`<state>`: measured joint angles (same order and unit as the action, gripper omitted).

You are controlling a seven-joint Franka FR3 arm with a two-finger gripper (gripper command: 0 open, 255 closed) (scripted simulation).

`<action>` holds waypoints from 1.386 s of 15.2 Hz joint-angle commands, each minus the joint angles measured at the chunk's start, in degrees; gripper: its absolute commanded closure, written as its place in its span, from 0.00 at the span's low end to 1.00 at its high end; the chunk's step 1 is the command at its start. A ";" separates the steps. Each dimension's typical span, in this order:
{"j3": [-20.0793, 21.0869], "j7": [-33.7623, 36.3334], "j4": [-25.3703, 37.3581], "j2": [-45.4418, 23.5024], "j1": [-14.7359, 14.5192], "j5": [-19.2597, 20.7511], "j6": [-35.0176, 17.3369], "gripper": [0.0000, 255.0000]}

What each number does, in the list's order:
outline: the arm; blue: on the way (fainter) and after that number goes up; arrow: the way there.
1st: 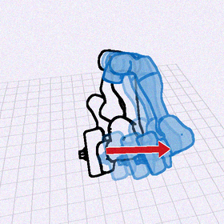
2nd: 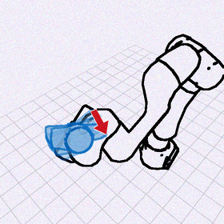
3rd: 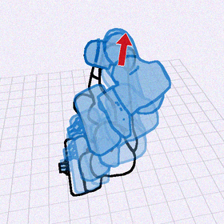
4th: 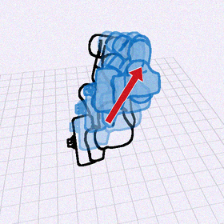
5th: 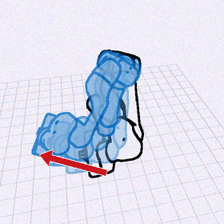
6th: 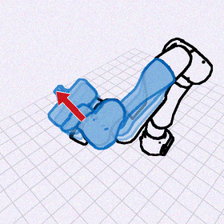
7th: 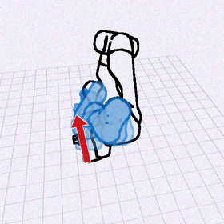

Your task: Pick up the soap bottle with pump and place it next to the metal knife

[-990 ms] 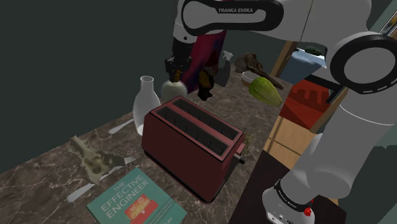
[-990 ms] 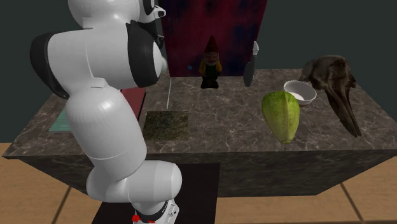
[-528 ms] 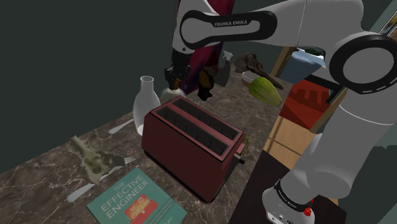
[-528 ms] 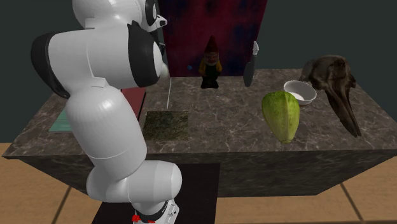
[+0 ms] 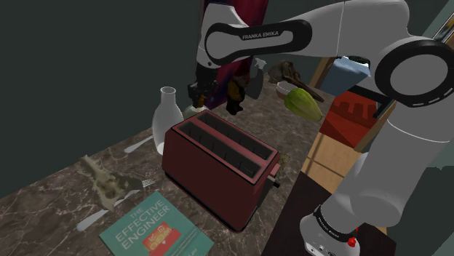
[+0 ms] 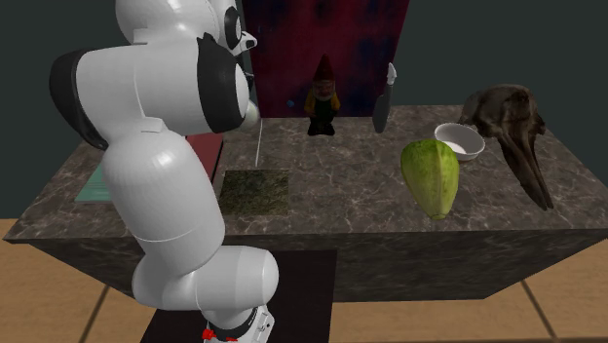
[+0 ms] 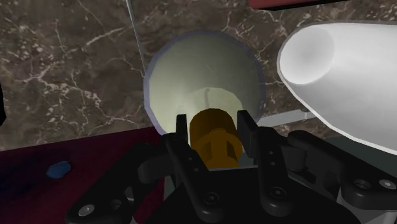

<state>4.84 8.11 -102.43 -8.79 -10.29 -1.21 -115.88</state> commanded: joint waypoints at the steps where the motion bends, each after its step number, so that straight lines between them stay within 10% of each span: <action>1: 0.00 -0.01 -0.02 0.02 0.00 0.00 -0.05 1.00; 3: 0.00 -0.01 -0.02 0.02 0.00 0.00 -0.05 1.00; 4: 0.00 0.00 -0.02 0.02 0.00 0.00 -0.05 0.00; 21: -0.06 -0.07 5.10 1.69 0.14 -0.11 6.73 0.00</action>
